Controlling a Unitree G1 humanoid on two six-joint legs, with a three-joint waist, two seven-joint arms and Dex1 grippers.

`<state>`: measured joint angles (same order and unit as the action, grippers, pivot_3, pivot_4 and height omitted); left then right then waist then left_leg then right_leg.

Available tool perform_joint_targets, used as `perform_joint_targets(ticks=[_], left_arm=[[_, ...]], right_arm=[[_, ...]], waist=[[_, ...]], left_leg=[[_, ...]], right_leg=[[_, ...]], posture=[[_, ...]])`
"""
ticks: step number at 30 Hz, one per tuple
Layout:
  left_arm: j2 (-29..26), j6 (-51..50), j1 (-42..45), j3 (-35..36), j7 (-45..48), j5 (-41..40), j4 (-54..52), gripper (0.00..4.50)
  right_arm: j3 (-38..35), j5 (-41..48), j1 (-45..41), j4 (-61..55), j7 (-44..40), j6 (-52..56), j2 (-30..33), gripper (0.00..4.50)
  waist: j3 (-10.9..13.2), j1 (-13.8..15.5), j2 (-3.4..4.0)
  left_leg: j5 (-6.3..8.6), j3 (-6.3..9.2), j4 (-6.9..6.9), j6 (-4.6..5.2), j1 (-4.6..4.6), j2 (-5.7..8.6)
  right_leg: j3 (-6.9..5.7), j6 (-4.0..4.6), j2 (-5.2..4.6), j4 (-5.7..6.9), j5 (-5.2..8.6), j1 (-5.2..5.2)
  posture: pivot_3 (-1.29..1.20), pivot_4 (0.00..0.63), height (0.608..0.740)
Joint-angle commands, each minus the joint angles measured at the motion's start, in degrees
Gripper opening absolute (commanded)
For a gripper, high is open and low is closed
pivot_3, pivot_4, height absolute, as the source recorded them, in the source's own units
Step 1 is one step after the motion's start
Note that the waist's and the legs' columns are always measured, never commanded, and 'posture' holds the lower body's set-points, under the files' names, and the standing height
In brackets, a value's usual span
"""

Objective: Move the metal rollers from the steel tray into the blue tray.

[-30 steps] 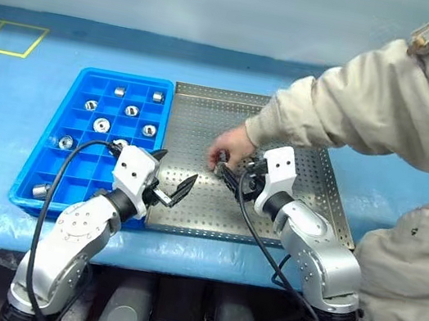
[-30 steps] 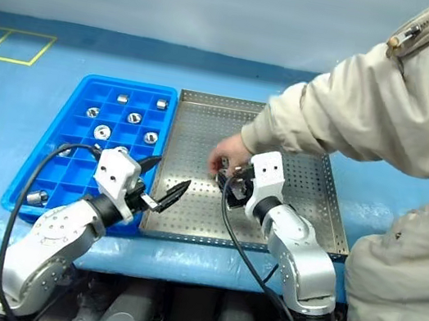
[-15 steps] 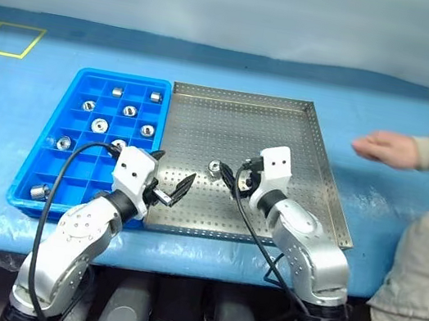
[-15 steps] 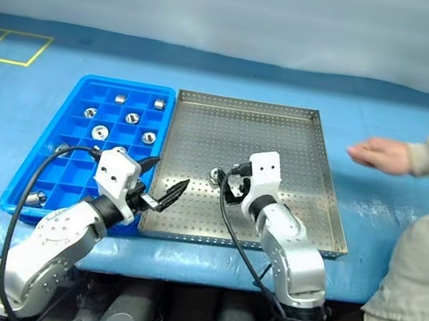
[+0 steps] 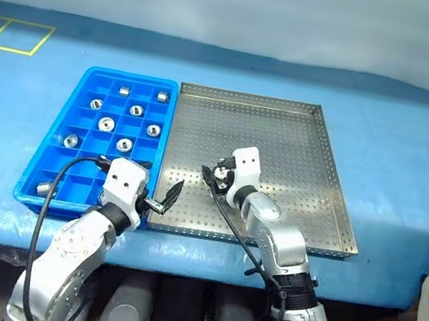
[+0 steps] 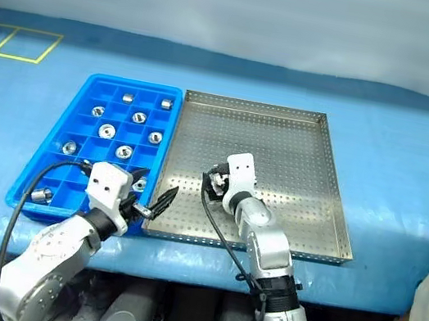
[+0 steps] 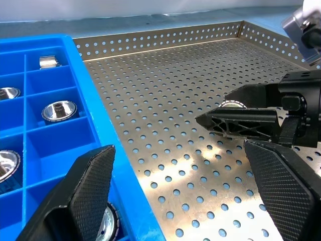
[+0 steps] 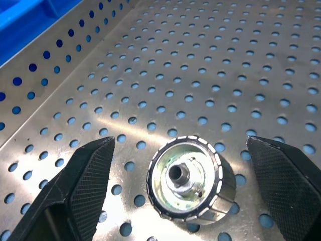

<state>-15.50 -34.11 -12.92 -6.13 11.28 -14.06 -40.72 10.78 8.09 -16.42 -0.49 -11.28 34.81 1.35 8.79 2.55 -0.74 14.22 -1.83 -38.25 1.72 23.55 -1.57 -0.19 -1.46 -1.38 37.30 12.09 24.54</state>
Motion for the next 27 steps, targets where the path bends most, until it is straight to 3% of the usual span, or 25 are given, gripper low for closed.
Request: perform_joint_targets(ticks=[1,6,7,12,18,27], left_arm=[[0.42,0.88,-0.45,0.08,-0.44,0.20,-3.37,4.50],[0.71,1.33,-1.04,-0.08,-0.88,0.57,-3.84,4.50],[1.02,1.60,-1.29,0.01,-1.42,0.91,-4.08,4.50],[4.42,3.55,-3.16,2.41,-6.57,3.46,-5.78,4.50],[8.50,6.29,-8.11,5.75,-11.74,6.21,-8.76,4.50],[11.75,9.95,-19.05,6.11,-14.92,9.73,-13.61,4.50]], right_arm=[[0.56,-0.02,0.58,-1.89,-0.91,-1.61,-0.37,3.56],[1.29,0.61,1.48,-7.71,-1.71,1.07,-0.05,1.96],[1.74,0.78,1.34,-9.79,-2.19,2.06,0.30,1.86],[4.14,1.31,-4.14,-16.35,-4.54,6.09,1.06,1.86],[7.11,1.45,-13.95,-8.09,-7.93,3.43,-2.85,1.86],[10.44,0.60,-20.30,6.69,-13.27,-3.74,-8.03,1.86]], waist=[[0.00,0.12,0.00],[0.00,0.15,0.00],[0.01,0.19,0.01],[0.03,0.89,-0.01],[0.02,3.75,-0.04],[0.03,12.54,-0.04]], left_leg=[[0.00,0.00,0.00,0.00,0.00,0.00],[0.00,0.01,0.02,0.00,0.01,-0.01],[0.00,0.01,0.03,0.00,0.01,-0.01],[0.00,0.02,0.05,0.00,0.03,-0.03],[0.00,0.16,0.15,-0.01,0.02,-0.03],[0.02,0.35,0.38,-0.04,0.23,-0.01]], right_leg=[[0.00,0.00,0.00,0.00,0.00,0.00],[-0.01,0.00,0.00,-0.01,0.01,0.01],[-0.01,0.00,-0.01,-0.02,0.01,0.02],[-0.03,-0.02,0.01,-0.04,0.00,0.04],[-0.21,-0.03,0.04,-0.04,-0.01,0.02],[-0.51,-0.07,0.00,-0.41,-0.01,0.06]], posture=[[0.22,0.150,0.740],[0.25,0.150,0.740],[0.26,0.150,0.740],[0.34,0.150,0.740],[0.49,0.150,0.740],[0.65,0.150,0.740]])
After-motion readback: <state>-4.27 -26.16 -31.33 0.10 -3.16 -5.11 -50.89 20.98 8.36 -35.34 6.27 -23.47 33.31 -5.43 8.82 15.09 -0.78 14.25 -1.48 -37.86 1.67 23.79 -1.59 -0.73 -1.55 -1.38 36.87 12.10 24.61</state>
